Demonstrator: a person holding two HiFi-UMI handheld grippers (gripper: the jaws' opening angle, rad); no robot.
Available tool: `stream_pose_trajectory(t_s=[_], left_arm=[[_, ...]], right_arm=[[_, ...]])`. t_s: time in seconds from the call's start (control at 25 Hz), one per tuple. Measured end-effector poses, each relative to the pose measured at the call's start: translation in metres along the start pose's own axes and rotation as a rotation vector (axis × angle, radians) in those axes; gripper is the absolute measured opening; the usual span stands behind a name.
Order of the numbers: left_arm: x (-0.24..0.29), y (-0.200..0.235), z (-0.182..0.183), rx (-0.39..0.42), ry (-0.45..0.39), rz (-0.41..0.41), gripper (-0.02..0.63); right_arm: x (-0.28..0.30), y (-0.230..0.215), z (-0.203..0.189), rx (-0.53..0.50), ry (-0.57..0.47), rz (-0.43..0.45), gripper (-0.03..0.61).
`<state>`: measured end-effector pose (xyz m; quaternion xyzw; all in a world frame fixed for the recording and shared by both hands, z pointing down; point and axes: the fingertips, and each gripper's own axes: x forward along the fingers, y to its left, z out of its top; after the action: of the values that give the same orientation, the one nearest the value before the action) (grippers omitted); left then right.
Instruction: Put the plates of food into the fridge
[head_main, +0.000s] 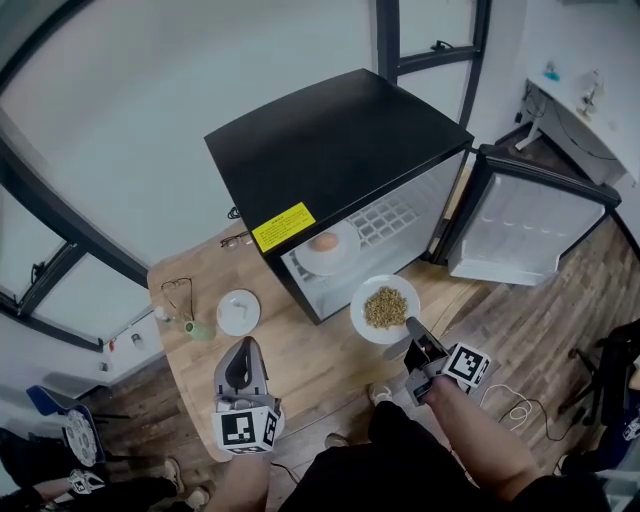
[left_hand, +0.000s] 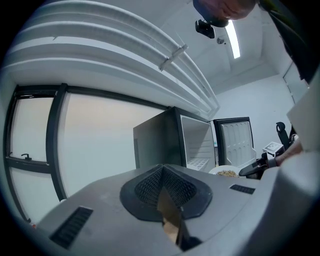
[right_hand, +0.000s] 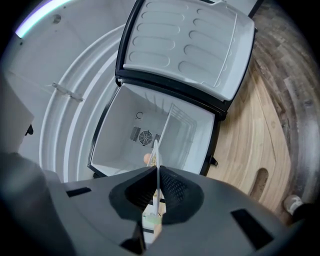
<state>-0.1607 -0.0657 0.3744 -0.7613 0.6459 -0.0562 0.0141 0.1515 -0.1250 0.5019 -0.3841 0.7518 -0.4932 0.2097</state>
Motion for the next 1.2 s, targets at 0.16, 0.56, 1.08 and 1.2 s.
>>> stream_pose_trajectory(t_s=[0.16, 0.56, 1.08, 1.2], left_arm=[[0.019, 0.002, 0.006, 0.004, -0.005, 0.016, 0.003], [0.055, 0.001, 0.026, 0.032, -0.019, 0.057, 0.003], [0.08, 0.002, 0.027, 0.031, -0.016, 0.13, 0.003], [0.084, 0.009, 0.027, 0.026, -0.016, 0.156, 0.003]], right_arm=[[0.008, -0.001, 0.025, 0.019, -0.022, -0.006, 0.032], [0.037, -0.004, 0.088, -0.003, -0.061, 0.009, 0.032], [0.082, -0.024, 0.137, 0.005, -0.058, -0.048, 0.034], [0.096, -0.023, 0.146, 0.014, -0.061, -0.026, 0.034]])
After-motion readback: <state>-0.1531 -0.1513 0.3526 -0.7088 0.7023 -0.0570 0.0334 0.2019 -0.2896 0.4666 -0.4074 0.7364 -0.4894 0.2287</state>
